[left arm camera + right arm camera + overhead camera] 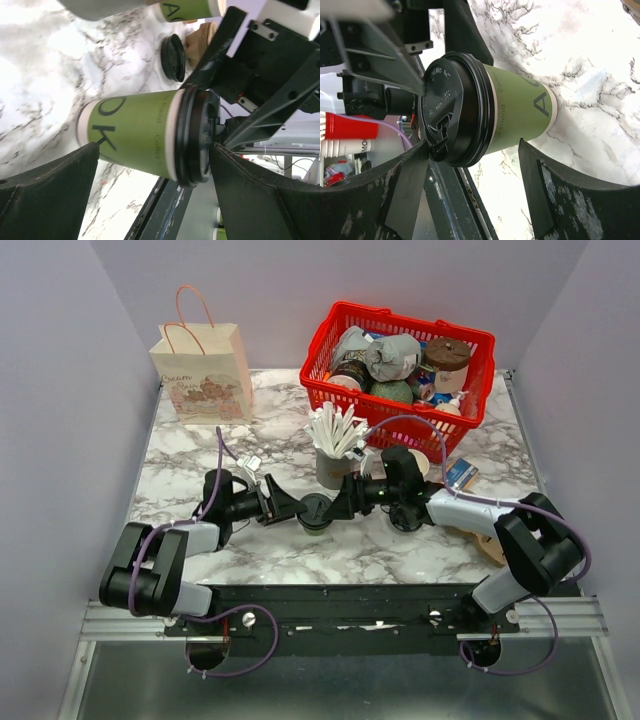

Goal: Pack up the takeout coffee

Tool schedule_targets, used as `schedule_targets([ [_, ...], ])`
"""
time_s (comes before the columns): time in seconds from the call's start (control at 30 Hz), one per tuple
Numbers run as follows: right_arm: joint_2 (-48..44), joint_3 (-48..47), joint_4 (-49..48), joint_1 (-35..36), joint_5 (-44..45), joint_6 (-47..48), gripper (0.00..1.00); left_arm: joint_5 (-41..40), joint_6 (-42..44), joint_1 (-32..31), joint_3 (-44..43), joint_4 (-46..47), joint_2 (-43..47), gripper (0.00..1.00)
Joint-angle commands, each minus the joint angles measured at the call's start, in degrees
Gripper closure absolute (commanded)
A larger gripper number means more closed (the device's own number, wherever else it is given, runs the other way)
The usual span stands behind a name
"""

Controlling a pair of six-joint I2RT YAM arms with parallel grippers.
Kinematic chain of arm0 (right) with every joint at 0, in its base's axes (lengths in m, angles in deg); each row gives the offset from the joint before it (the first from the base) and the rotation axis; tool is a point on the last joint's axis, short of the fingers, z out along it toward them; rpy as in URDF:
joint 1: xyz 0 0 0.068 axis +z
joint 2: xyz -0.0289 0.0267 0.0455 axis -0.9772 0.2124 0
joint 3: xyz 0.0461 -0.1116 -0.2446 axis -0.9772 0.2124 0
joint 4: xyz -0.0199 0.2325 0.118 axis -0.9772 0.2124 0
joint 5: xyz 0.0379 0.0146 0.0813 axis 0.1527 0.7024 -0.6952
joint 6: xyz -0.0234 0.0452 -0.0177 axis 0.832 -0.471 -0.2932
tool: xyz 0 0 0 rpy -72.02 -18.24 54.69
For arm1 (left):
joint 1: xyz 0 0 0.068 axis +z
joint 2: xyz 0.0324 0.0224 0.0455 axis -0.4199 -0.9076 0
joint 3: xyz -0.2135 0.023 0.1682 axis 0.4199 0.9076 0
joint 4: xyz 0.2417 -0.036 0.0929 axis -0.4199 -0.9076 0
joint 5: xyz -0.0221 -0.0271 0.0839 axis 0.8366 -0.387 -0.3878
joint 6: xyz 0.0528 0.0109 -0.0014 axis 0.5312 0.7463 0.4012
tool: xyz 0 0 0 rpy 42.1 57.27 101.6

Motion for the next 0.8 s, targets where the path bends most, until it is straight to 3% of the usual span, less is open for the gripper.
schedule_targets([
  [0.0, 1.8, -1.7, 1.0, -0.4, 0.0, 1.9, 0.2, 2.9, -0.6, 1.1, 0.0, 3.7, -6.2, 0.04],
  [0.13, 3.1, -2.0, 1.3, -1.4, 0.7, 1.3, 0.2, 6.3, -5.2, 2.1, -0.7, 12.4, -14.4, 0.08],
  [0.27, 4.3, -2.0, 1.6, -2.3, 0.7, 1.0, 0.2, 9.7, -14.2, 2.6, -0.5, 33.4, -23.3, 0.11],
  [0.37, 4.9, -1.8, 1.6, -2.6, 0.8, 1.0, 0.2, 10.2, -17.2, 2.6, -2.1, 40.2, -28.4, 0.12],
  [0.53, 5.3, -0.9, 2.2, -2.6, 2.1, 1.5, 0.23, 8.6, -14.5, 2.5, -2.1, 41.8, -33.4, 0.14],
  [0.67, 6.0, -1.1, 4.1, -2.7, 4.5, 2.6, 0.25, 5.6, -7.1, 2.6, -2.9, 31.5, -33.5, 0.16],
  [0.77, 5.5, -1.4, 3.2, -3.1, 2.0, 2.5, 0.25, 6.3, -10.3, 2.6, -3.0, 36.5, -33.0, 0.15],
])
